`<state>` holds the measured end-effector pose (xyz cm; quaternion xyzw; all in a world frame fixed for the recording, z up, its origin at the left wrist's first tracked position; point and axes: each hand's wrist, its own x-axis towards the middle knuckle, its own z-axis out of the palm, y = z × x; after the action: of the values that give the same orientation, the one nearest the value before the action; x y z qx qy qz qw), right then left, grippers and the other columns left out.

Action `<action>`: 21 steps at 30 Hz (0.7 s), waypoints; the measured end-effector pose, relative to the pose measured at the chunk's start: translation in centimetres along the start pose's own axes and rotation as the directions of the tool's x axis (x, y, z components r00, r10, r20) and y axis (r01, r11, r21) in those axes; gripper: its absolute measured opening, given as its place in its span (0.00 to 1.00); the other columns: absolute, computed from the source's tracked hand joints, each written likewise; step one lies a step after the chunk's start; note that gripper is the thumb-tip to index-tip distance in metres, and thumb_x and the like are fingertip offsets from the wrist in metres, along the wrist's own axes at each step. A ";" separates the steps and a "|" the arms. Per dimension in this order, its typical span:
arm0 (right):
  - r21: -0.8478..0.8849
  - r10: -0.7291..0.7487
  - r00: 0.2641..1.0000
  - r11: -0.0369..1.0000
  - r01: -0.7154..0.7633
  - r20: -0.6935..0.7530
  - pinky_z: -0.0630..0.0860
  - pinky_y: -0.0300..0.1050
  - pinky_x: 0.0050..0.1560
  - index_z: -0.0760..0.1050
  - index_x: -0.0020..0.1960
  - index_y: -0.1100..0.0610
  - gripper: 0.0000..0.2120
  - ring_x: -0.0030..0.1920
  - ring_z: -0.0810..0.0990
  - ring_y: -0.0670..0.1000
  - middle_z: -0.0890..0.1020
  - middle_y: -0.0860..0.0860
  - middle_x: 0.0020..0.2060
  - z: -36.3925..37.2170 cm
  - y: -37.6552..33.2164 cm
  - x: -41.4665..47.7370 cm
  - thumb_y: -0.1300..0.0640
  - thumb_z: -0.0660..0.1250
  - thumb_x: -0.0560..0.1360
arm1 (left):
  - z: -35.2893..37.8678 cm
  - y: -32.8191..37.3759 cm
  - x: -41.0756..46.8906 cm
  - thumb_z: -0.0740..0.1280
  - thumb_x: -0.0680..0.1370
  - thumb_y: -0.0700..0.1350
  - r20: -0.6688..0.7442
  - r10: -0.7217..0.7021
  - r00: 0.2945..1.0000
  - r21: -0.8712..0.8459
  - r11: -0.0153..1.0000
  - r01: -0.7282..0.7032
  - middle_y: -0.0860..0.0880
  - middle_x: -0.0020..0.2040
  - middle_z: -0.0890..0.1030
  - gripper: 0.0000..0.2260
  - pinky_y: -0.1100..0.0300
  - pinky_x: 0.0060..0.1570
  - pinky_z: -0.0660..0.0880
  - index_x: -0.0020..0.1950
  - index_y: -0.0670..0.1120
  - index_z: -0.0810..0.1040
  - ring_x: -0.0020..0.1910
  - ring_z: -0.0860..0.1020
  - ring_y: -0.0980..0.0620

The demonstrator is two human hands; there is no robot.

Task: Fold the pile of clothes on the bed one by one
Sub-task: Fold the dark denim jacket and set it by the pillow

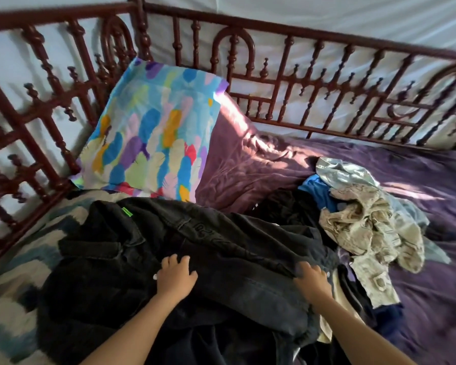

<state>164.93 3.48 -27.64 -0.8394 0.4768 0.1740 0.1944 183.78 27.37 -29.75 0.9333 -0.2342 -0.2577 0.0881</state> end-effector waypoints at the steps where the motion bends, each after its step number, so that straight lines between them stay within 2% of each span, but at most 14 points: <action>1: 0.001 0.022 1.000 1.000 -0.022 0.008 0.66 0.51 0.64 0.61 0.69 0.54 0.22 0.69 0.62 0.59 0.65 0.57 0.68 0.0 0.6 0.3 0.53 0.60 0.77 | 0.0 0.5 0.7 0.55 0.81 0.53 0.009 0.021 1.000 0.019 1.000 -0.021 0.45 0.74 0.57 0.23 0.52 0.67 0.63 0.74 0.48 0.59 0.74 0.54 0.45; 6: 0.048 0.096 0.995 0.994 -0.097 0.021 0.65 0.54 0.66 0.53 0.74 0.51 0.30 0.71 0.59 0.60 0.60 0.57 0.70 1.0 2.7 1.8 0.54 0.62 0.76 | 0.4 1.8 4.6 0.56 0.81 0.53 0.075 0.081 0.994 0.122 0.988 -0.090 0.45 0.74 0.57 0.23 0.53 0.67 0.63 0.74 0.48 0.58 0.74 0.54 0.45; 10: -0.099 0.121 0.992 0.988 -0.118 0.029 0.62 0.52 0.70 0.44 0.76 0.50 0.35 0.75 0.52 0.60 0.52 0.57 0.74 1.9 2.3 4.2 0.52 0.62 0.77 | 1.2 2.2 8.7 0.56 0.81 0.52 0.132 0.103 0.986 0.193 0.973 -0.127 0.45 0.75 0.56 0.24 0.53 0.68 0.62 0.75 0.48 0.55 0.74 0.54 0.45; 12: -0.166 0.122 0.993 0.979 -0.121 -0.008 0.61 0.50 0.70 0.43 0.76 0.49 0.36 0.74 0.54 0.59 0.53 0.56 0.74 1.8 2.1 5.6 0.52 0.62 0.77 | 1.5 2.4 10.9 0.57 0.81 0.52 0.150 0.108 0.983 0.224 0.964 -0.141 0.45 0.76 0.55 0.26 0.53 0.68 0.62 0.76 0.49 0.53 0.74 0.54 0.45; 14: -0.231 0.076 0.997 0.970 -0.080 -0.028 0.62 0.49 0.68 0.49 0.76 0.47 0.34 0.72 0.59 0.57 0.58 0.52 0.73 1.4 2.3 6.8 0.52 0.62 0.76 | 1.3 2.5 13.5 0.58 0.80 0.52 0.134 0.120 0.984 0.270 0.951 -0.153 0.44 0.76 0.53 0.28 0.53 0.69 0.61 0.77 0.49 0.50 0.74 0.53 0.44; 16: -0.276 0.006 0.998 0.961 -0.021 -0.055 0.64 0.49 0.63 0.63 0.71 0.48 0.25 0.68 0.66 0.54 0.69 0.49 0.66 0.6 2.5 8.2 0.51 0.62 0.74 | 0.8 2.4 16.2 0.59 0.79 0.52 0.073 0.142 0.987 0.336 0.929 -0.158 0.43 0.76 0.51 0.30 0.52 0.69 0.60 0.77 0.49 0.49 0.74 0.53 0.43; 18: -0.209 -0.045 0.994 0.978 0.023 -0.101 0.67 0.47 0.52 0.74 0.59 0.52 0.18 0.60 0.75 0.55 0.79 0.50 0.56 -0.9 2.5 9.6 0.52 0.64 0.70 | 0.1 2.0 19.0 0.60 0.79 0.52 0.015 0.175 0.984 0.413 0.895 -0.166 0.42 0.77 0.50 0.31 0.51 0.69 0.59 0.77 0.50 0.47 0.75 0.52 0.42; 21: -0.035 0.006 0.982 0.999 -0.013 -0.188 0.69 0.45 0.43 0.77 0.52 0.54 0.10 0.50 0.80 0.56 0.82 0.52 0.47 -6.1 1.3 12.0 0.58 0.68 0.70 | -1.3 0.6 22.8 0.60 0.79 0.53 0.025 0.186 0.982 0.536 0.827 -0.171 0.44 0.77 0.48 0.33 0.46 0.70 0.56 0.77 0.50 0.44 0.75 0.49 0.42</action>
<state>170.29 -8.93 -28.35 -0.8531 0.4939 0.1036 0.1327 201.49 15.88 -38.44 0.8981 -0.3817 -0.1595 -0.1490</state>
